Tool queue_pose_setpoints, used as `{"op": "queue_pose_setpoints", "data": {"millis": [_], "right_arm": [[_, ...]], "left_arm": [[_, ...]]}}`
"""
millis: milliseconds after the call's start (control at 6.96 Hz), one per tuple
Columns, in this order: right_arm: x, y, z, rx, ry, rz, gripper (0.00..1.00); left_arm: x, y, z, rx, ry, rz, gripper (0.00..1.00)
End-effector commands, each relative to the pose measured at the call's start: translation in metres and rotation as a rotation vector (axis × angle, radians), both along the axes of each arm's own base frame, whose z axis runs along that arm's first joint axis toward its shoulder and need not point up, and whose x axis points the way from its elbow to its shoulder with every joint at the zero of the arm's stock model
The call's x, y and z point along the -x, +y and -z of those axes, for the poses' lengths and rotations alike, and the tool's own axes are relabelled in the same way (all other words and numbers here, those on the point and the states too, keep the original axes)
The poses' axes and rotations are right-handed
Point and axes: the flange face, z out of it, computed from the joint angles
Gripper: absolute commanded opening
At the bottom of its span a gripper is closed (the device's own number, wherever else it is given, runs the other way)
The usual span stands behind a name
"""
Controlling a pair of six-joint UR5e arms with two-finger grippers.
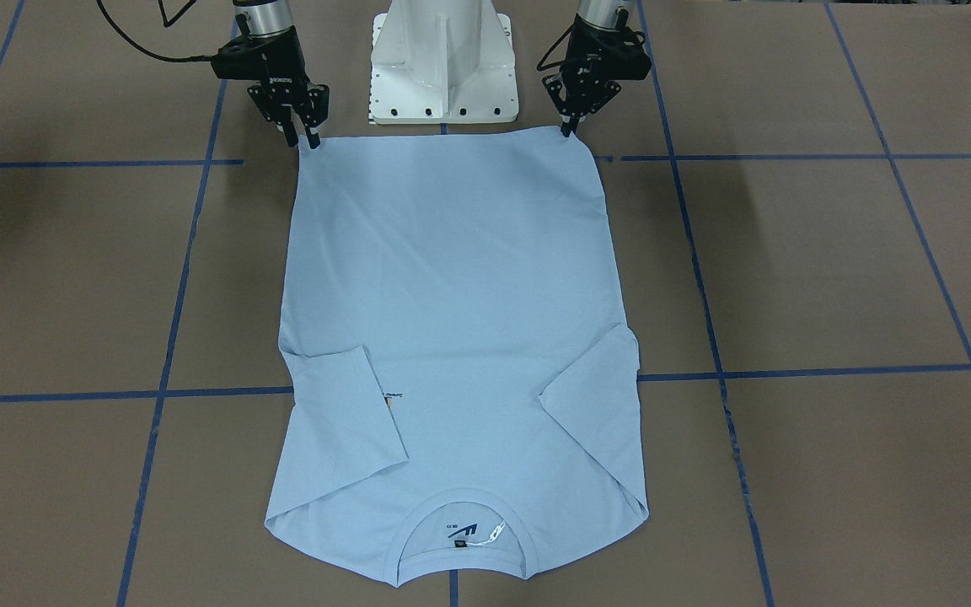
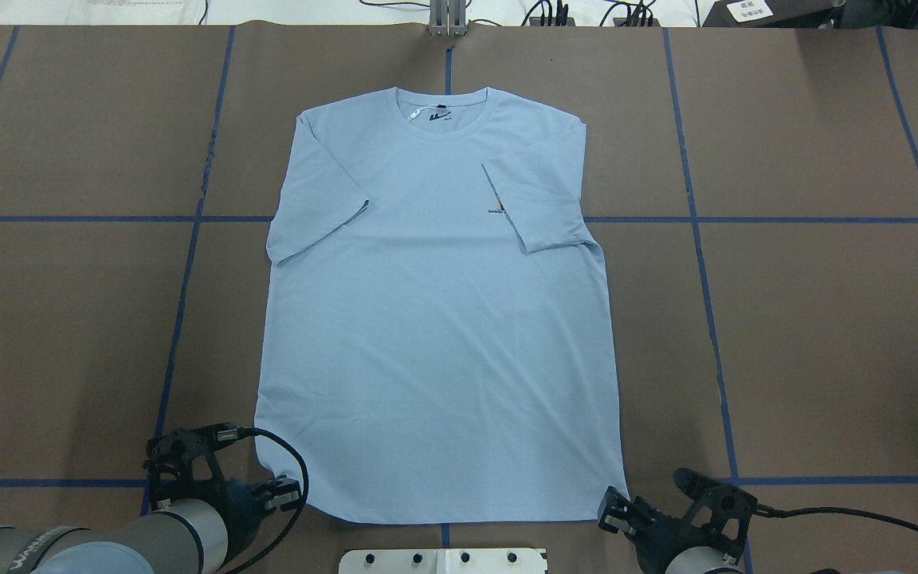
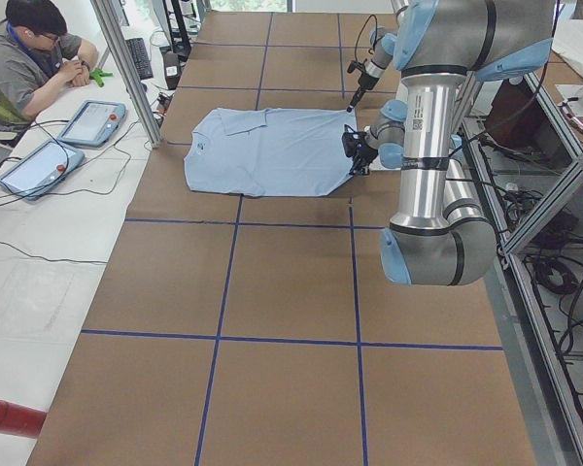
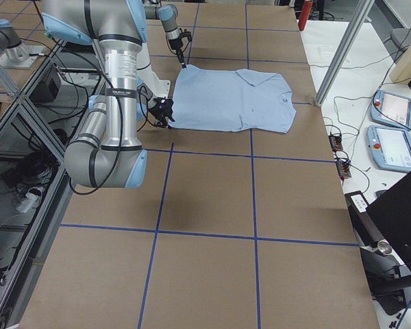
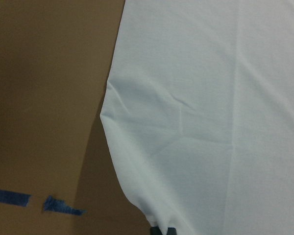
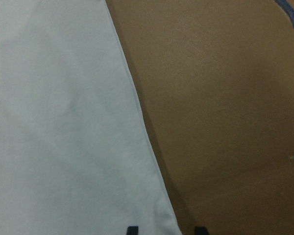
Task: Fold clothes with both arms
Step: 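Grasp the hem corners with both grippers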
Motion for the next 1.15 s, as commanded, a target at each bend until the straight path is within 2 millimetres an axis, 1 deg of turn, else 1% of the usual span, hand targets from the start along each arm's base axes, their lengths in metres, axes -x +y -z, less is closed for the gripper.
{"op": "queue_pose_setpoints", "data": {"millis": [0,288,431,575,719,863,1006], "right_arm": [[0.001,0.001,-0.002,-0.001,0.004,0.003,0.0],[0.003,0.005,-0.001,-0.011,0.066,0.009,0.0],[0.0,0.002,0.002,-0.011,0.072,0.006,0.0],[-0.022,0.0,0.03,-0.014,0.113,0.015,0.0],[-0.064,-0.002,0.079,0.034,0.111,0.059,0.0],[-0.119,-0.007,0.124,0.091,0.106,0.106,0.0],[-0.16,-0.018,0.16,0.165,0.094,0.132,0.0]], "left_arm": [[0.0,0.0,0.0,0.0,0.0,0.0,0.0],[0.0,-0.001,0.0,0.0,0.0,0.002,0.0],[0.001,-0.001,0.001,0.001,0.002,0.001,0.0],[0.008,0.0,0.009,-0.001,0.02,-0.006,0.0],[0.039,0.001,0.042,-0.003,0.038,-0.02,0.0],[0.089,0.012,0.088,0.055,0.06,-0.108,0.0],[0.142,0.019,0.123,0.093,0.077,-0.167,0.0]]}}
